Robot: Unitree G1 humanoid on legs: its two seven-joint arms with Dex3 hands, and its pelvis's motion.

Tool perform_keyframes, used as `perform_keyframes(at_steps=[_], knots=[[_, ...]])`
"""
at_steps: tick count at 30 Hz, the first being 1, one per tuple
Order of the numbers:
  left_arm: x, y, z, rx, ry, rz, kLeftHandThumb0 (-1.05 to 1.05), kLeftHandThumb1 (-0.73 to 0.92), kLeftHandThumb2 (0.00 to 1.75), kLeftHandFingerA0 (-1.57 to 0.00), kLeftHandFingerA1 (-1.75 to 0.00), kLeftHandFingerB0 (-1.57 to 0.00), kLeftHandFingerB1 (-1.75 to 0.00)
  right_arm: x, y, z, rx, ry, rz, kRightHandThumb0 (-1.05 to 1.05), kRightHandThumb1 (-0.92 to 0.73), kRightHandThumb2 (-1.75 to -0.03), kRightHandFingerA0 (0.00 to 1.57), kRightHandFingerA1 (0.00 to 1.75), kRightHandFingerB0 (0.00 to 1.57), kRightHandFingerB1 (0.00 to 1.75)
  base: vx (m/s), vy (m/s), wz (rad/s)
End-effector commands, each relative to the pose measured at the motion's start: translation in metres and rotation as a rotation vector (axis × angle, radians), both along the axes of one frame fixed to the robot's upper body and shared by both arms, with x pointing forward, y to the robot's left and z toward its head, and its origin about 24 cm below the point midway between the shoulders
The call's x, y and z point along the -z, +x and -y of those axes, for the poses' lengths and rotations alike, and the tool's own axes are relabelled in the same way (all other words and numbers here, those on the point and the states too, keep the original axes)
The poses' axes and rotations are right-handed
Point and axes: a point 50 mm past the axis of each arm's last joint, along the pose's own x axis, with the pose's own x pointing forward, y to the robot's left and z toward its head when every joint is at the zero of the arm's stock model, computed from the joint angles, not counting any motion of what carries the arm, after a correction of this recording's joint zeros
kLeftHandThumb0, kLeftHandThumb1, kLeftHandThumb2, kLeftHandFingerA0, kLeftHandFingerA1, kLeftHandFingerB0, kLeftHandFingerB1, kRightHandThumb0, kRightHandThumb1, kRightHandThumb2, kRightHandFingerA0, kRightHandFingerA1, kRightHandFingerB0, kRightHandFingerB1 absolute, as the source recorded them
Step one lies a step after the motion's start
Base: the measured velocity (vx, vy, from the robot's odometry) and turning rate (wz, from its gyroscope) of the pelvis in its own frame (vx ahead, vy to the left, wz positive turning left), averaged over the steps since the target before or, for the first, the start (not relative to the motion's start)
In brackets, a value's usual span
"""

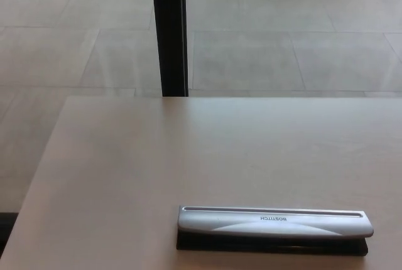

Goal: A hole pucnch is kept on the middle on the desk infront of the robot and the robot uses both its hands as fists to press on it and use it

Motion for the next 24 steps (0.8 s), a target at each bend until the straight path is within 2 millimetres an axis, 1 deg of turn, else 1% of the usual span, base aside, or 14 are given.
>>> perform_keyframes(at_steps=[1,2,4,5,6,9,10,12,13,14,17,20,22,24], knots=[[-0.009,-0.004,-0.013,-0.107,0.032,0.071,-0.40,0.50,0.54,-0.95,-0.71,-0.77,-0.68,-0.009,-0.008,0.016,0.206,-0.007,0.122,-0.46,-0.63,-0.58,0.82,0.80,0.68,0.57,0.00,0.000,0.00],[-0.010,-0.003,-0.014,-0.109,0.034,0.069,-0.40,0.51,0.55,-1.03,-0.76,-0.79,-0.69,-0.011,-0.009,0.019,0.286,0.007,0.151,-0.44,-0.60,-0.58,0.77,0.79,0.70,0.59,0.00,0.000,0.00],[-0.012,0.001,-0.017,-0.127,0.036,0.083,-0.37,0.51,0.56,-0.94,-0.72,-0.77,-0.67,-0.013,-0.008,0.024,0.329,0.016,0.153,-0.44,-0.64,-0.59,0.67,0.70,0.68,0.59,0.00,0.000,0.00],[-0.015,0.007,-0.022,-0.140,0.043,0.085,-0.37,0.53,0.57,-1.02,-0.71,-0.74,-0.63,-0.019,-0.007,0.030,0.449,0.047,0.236,-0.43,-0.67,-0.60,0.60,0.68,0.57,0.55,0.00,0.000,0.00],[-0.017,0.012,-0.026,-0.160,0.052,0.097,-0.37,0.54,0.60,-1.03,-0.71,-0.66,-0.62,-0.023,-0.005,0.035,0.508,0.062,0.288,-0.43,-0.70,-0.61,0.59,0.91,0.53,0.61,0.00,0.000,0.00],[-0.028,0.033,-0.038,-0.200,0.085,0.154,-0.47,0.66,0.59,-1.08,-0.83,-0.73,-0.60,-0.037,0.004,0.046,0.581,0.062,0.367,-0.48,-0.71,-0.61,0.61,0.86,0.35,0.45,0.00,0.000,0.00],[-0.045,0.056,-0.044,-0.256,0.092,0.330,-0.42,0.61,0.61,-1.00,-0.69,-0.74,-0.69,-0.052,0.015,0.057,0.613,0.056,0.451,-0.48,-0.71,-0.61,0.59,1.06,0.36,0.51,0.00,0.000,0.00],[-0.056,0.070,-0.047,-0.258,0.103,0.376,-0.38,0.51,0.61,-1.03,-0.69,-0.85,-0.75,-0.060,0.021,0.061,0.610,0.047,0.506,-0.48,-0.71,-0.60,0.71,1.09,0.28,0.43,0.00,0.000,0.00],[-0.064,0.080,-0.050,-0.230,0.118,0.420,-0.32,0.47,0.64,-1.05,-0.77,-0.90,-0.83,-0.066,0.027,0.065,0.604,0.049,0.544,-0.50,-0.57,-0.91,0.52,0.77,0.15,0.48,0.00,0.000,0.00],[-0.083,0.102,-0.055,-0.215,0.141,0.501,-0.45,0.53,0.57,-1.04,-0.62,-0.90,-0.63,-0.084,0.041,0.072,0.593,0.032,0.614,-0.45,-0.74,-0.61,0.48,0.65,0.21,0.36,0.00,0.000,0.00],[-0.113,0.137,-0.064,-0.198,0.151,0.619,-0.42,0.60,0.58,-1.06,-0.64,-0.75,-0.54,-0.113,0.063,0.081,0.543,0.008,0.701,-0.47,-0.75,-0.62,0.43,0.60,0.18,0.38,0.00,0.000,0.00],[-0.175,0.188,-0.060,-0.174,0.223,0.866,-0.47,0.55,0.56,-1.05,-0.58,-0.83,-0.57,-0.155,0.090,0.090,0.522,-0.040,0.863,-0.44,-0.76,-0.61,0.46,0.65,0.24,0.37,0.00,0.000,0.00],[-0.206,0.209,-0.050,-0.154,0.203,1.014,-0.36,0.50,0.68,-1.04,-0.62,-0.74,-0.61,-0.176,0.104,0.091,0.519,-0.064,0.913,-0.45,-0.77,-0.63,0.52,0.77,0.31,0.39,0.00,0.000,0.00],[-0.228,0.221,-0.041,-0.140,0.190,1.099,-0.33,0.40,0.67,-1.10,-0.64,-0.79,-0.59,-0.190,0.113,0.090,0.500,-0.076,0.946,-0.46,-0.78,-0.63,0.55,0.83,0.33,0.41,0.00,0.000,0.00]])
